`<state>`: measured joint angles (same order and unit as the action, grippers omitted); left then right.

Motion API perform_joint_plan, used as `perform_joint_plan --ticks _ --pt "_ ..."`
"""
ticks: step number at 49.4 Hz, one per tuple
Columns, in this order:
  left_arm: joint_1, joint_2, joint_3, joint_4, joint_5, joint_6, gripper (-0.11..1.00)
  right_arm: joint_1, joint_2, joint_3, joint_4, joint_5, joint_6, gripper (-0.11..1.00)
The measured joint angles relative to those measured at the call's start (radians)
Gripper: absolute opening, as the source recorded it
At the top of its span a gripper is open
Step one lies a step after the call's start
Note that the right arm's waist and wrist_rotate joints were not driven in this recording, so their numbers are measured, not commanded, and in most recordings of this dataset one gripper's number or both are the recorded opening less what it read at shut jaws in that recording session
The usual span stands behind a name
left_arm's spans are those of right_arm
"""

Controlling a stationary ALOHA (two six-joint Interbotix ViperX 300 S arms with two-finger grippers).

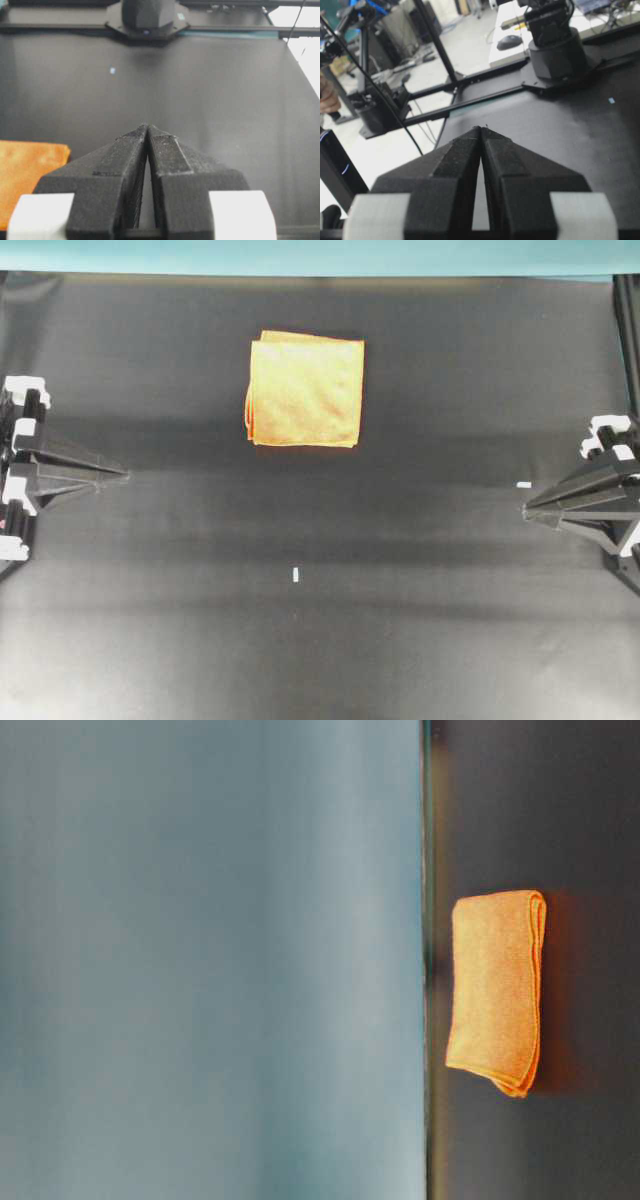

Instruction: Push an orange cloth with the left arm to wipe the desk.

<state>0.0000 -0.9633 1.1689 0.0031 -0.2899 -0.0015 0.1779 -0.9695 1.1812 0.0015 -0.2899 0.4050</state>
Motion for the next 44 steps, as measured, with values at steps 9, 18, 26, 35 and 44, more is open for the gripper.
perform_joint_plan --ticks 9,18,26,35,44 --pt "0.067 0.078 -0.026 0.034 0.031 -0.003 0.00 0.000 0.006 0.000 0.000 0.049 -0.002 0.00" --pt "0.172 0.236 -0.087 0.037 0.034 0.017 0.00 0.000 0.011 0.000 0.000 0.124 -0.002 0.00" --pt "0.250 0.436 -0.170 0.038 0.034 0.025 0.00 0.000 0.020 0.000 0.000 0.135 0.000 0.00" --pt "0.307 0.729 -0.337 0.038 0.032 0.025 0.00 0.000 0.031 0.000 0.000 0.137 -0.002 0.00" --pt "0.353 0.930 -0.492 0.038 0.031 0.017 0.00 0.000 0.032 0.000 0.006 0.138 -0.002 0.00"
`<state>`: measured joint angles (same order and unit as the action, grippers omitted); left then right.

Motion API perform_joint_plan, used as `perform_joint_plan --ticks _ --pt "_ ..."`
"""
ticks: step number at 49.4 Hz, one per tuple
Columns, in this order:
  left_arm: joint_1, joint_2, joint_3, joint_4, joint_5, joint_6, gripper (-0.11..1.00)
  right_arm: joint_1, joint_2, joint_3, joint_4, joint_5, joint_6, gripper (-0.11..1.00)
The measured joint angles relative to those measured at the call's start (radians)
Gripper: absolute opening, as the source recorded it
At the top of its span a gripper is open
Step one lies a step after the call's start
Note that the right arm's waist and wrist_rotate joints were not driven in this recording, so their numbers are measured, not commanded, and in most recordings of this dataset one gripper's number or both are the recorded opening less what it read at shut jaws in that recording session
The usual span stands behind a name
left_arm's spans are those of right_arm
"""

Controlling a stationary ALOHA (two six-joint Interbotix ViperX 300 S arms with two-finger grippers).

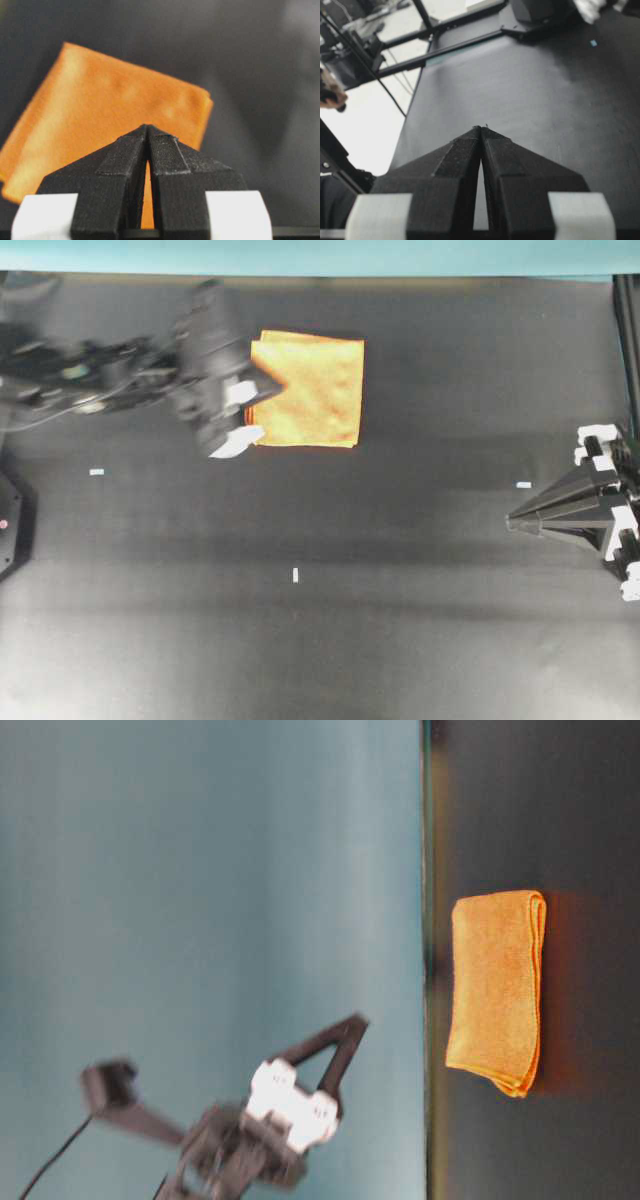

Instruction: Push an orange cloth with the left arm to wipe the desk.

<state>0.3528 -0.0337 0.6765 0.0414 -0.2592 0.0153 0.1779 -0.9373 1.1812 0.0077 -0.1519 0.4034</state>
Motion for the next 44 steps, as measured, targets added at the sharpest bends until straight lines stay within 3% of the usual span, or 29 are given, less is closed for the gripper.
perform_joint_plan --ticks 15,22,28,31,44 --pt "0.075 0.164 -0.114 0.000 -0.006 -0.026 0.05 -0.002 0.000 0.000 0.002 0.005 0.000 0.00" --pt "0.077 0.238 -0.133 0.000 -0.058 -0.049 0.41 0.000 0.000 0.000 0.002 0.005 0.002 0.00" --pt "0.077 0.290 -0.115 0.000 -0.183 -0.057 0.76 -0.002 0.000 0.000 0.002 0.005 0.000 0.00" --pt "0.077 0.305 -0.095 0.000 -0.249 -0.058 0.87 0.000 0.000 0.002 0.002 0.005 0.000 0.00" --pt "0.077 0.351 -0.064 -0.002 -0.318 -0.060 0.83 0.000 -0.003 0.003 0.002 0.003 0.000 0.00"
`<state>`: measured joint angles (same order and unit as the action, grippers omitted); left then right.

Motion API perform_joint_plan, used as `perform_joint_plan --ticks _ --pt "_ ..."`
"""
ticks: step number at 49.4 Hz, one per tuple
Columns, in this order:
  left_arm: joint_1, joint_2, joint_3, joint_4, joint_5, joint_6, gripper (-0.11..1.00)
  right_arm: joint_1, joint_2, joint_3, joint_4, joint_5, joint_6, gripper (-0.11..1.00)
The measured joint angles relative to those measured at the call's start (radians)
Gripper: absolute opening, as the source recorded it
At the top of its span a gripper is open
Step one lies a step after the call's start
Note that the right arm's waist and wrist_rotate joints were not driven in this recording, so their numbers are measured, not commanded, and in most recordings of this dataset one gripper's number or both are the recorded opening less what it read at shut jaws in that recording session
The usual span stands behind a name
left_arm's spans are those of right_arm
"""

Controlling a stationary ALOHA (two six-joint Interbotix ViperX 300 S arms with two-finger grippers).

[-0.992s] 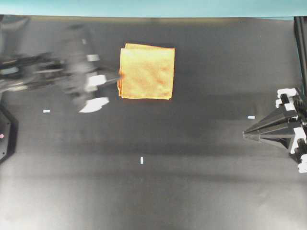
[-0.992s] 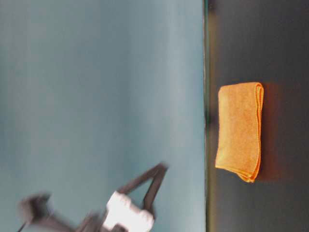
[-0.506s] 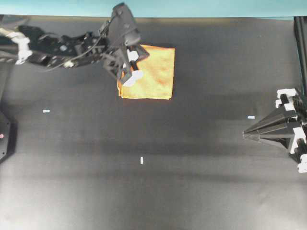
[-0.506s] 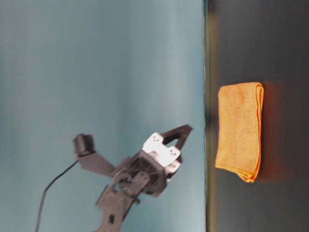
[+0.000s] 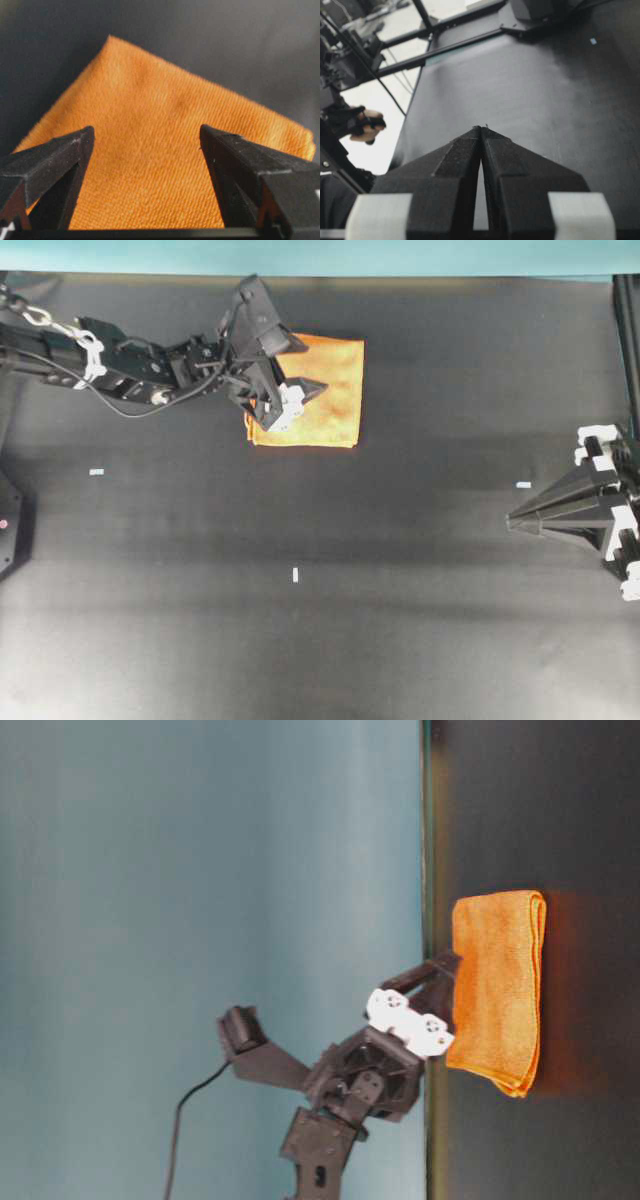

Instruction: Push an orange cloth with the left arm to wipe the desk.

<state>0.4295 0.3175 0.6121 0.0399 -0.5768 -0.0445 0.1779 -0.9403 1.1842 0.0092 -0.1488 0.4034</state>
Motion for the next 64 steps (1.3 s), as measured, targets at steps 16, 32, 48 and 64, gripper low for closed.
perform_joint_plan --ticks 16,32,48,64 --pt "-0.002 0.051 -0.031 0.000 -0.006 0.000 0.83 0.000 -0.002 0.008 0.000 0.000 0.002 0.00" --pt "-0.026 0.046 0.018 0.002 0.032 0.000 0.83 0.000 -0.003 0.008 0.000 0.000 0.000 0.00" --pt "-0.054 0.018 0.114 0.002 0.035 -0.003 0.83 0.000 -0.005 0.008 0.000 0.000 0.002 0.00" --pt "-0.146 -0.123 0.245 0.002 0.040 -0.006 0.83 0.000 -0.005 0.008 0.000 0.002 0.000 0.00"
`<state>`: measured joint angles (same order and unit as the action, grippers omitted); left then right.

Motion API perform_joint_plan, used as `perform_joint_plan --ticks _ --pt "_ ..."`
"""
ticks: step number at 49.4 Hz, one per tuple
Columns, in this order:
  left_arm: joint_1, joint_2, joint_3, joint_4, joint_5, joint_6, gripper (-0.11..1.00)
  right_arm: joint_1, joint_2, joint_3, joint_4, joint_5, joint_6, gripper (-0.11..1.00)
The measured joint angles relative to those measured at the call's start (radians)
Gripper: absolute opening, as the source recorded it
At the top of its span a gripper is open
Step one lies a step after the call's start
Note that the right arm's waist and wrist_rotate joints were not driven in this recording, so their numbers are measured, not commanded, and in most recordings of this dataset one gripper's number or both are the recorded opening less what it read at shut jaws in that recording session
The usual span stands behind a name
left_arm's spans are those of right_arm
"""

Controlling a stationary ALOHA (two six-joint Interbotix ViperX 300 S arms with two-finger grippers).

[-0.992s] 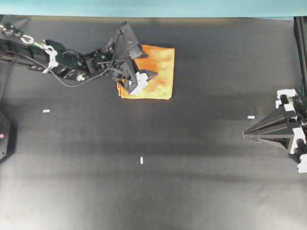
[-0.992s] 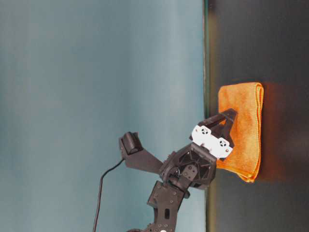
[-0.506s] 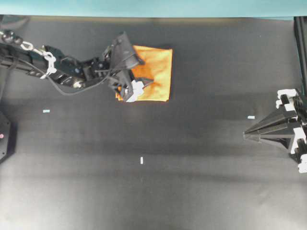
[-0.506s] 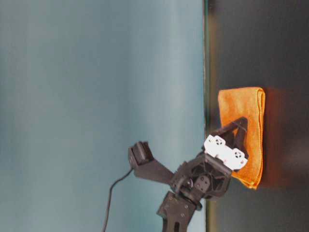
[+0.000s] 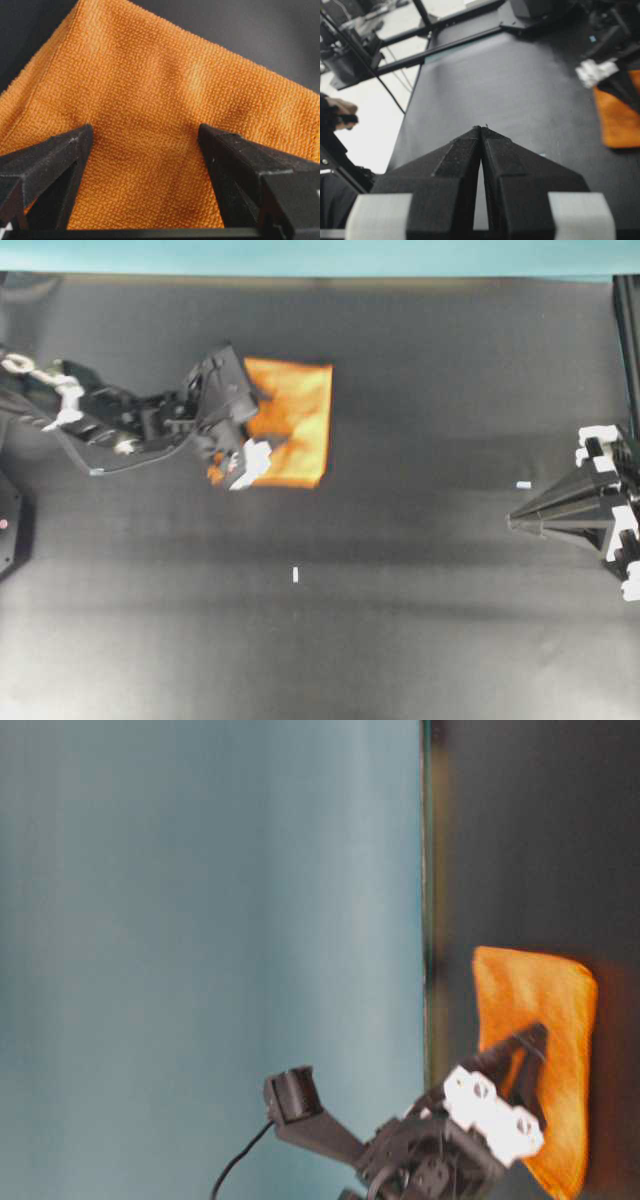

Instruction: Push an orange cloth with the left arm to wipe the desk.

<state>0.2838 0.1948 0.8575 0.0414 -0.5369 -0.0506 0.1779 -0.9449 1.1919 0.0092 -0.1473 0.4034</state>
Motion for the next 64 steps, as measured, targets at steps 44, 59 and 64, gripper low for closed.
perform_joint_plan --ticks 44,59,64 --pt "-0.236 -0.075 0.103 0.000 0.041 -0.061 0.83 0.000 0.000 0.002 0.002 -0.002 0.002 0.00" --pt "-0.328 -0.095 0.081 0.000 0.152 -0.061 0.83 0.000 -0.002 0.003 0.000 -0.002 0.000 0.00" --pt "-0.353 -0.106 0.078 0.000 0.196 -0.063 0.83 0.000 0.000 0.006 0.002 -0.002 0.000 0.00"
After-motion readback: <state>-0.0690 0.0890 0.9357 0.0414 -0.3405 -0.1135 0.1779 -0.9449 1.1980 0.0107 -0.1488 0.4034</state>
